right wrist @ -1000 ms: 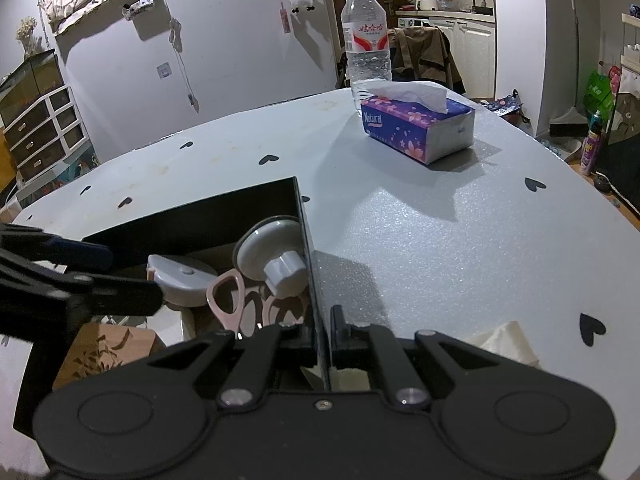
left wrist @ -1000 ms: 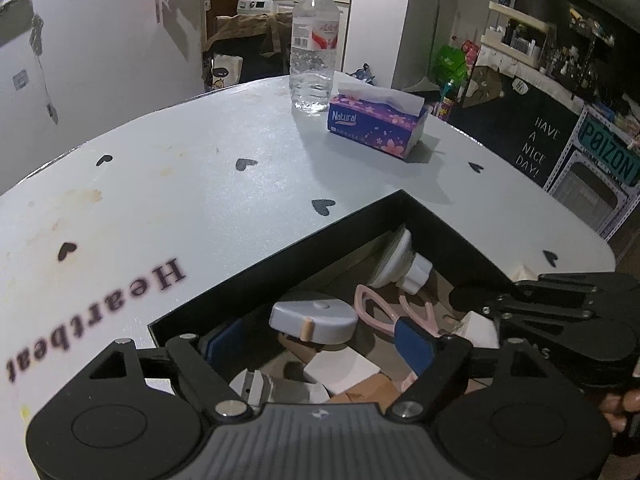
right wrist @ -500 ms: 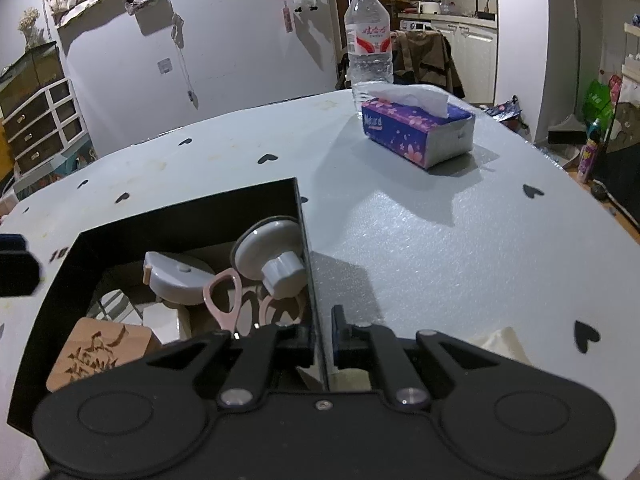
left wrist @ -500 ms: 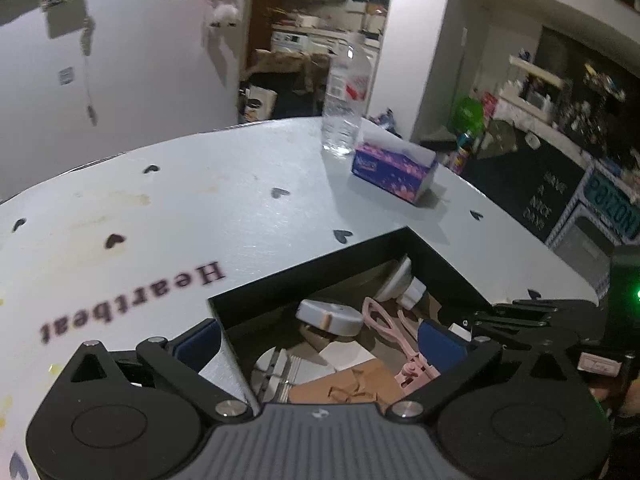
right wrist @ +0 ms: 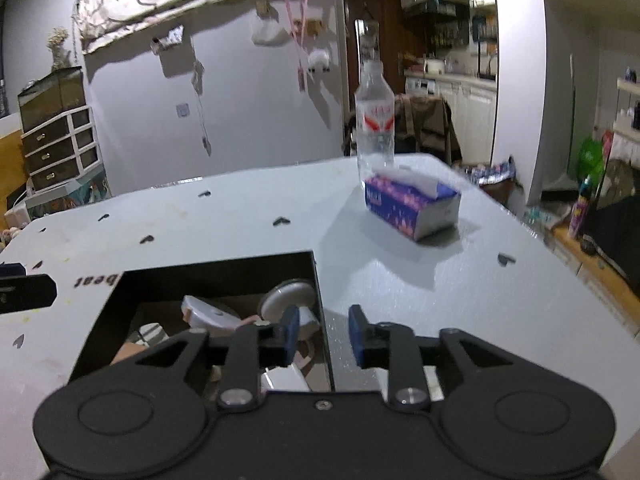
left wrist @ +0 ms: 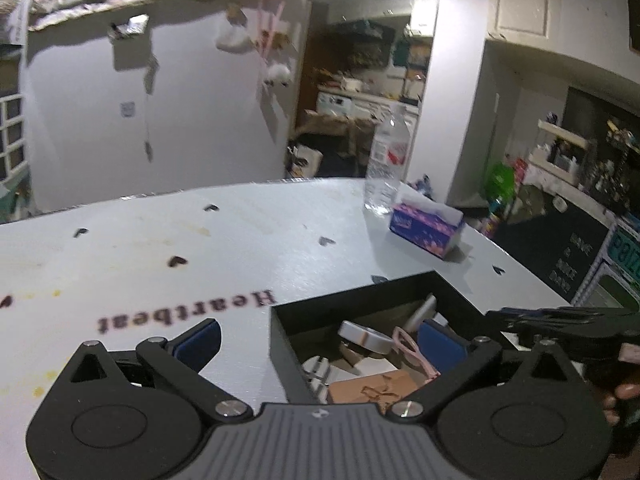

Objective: Organize rigid objects

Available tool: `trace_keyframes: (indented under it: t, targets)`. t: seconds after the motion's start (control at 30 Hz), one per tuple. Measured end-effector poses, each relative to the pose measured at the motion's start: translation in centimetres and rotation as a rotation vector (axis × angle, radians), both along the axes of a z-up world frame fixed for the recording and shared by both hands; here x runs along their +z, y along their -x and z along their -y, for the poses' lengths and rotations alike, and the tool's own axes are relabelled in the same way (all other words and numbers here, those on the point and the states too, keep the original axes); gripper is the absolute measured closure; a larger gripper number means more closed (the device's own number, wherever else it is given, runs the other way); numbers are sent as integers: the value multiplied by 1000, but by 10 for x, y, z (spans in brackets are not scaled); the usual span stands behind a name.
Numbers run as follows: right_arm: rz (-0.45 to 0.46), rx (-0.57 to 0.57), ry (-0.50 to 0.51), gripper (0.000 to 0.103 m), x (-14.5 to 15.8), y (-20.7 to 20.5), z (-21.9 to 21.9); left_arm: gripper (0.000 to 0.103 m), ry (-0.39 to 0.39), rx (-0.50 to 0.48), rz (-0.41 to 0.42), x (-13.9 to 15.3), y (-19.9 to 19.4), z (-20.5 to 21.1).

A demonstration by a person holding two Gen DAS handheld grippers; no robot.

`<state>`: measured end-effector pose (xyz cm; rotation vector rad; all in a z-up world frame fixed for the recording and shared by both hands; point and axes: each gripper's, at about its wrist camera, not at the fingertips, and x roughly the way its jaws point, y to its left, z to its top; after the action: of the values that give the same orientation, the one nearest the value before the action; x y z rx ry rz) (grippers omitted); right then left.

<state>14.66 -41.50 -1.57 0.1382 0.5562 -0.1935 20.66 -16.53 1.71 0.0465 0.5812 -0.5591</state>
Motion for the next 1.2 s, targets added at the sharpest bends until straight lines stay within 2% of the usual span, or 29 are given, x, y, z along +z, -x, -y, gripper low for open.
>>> trace_keyframes:
  t: [0.1,0.3,0.67,1.03,1.13,1.2]
  targets:
    - [34,7,4,57,6,14,-5,0,22,36,26,0,11,-10]
    - [98,21,37,40,9,45,-19,0,24,92,67,-3,38,-24]
    - [170,16,75,15,2,102,-35,0,7,162,125,-20,94,-37]
    - [219,0,113,7,-1,138,-40,0,6,199,166,-25,130,-44]
    - [224,14,133,0,-3,143,-44,0,5,213,171,-28,138,-44]
    - [245,13,133,0,-4,147,-44,0,0,219,177,-29,143,-44]
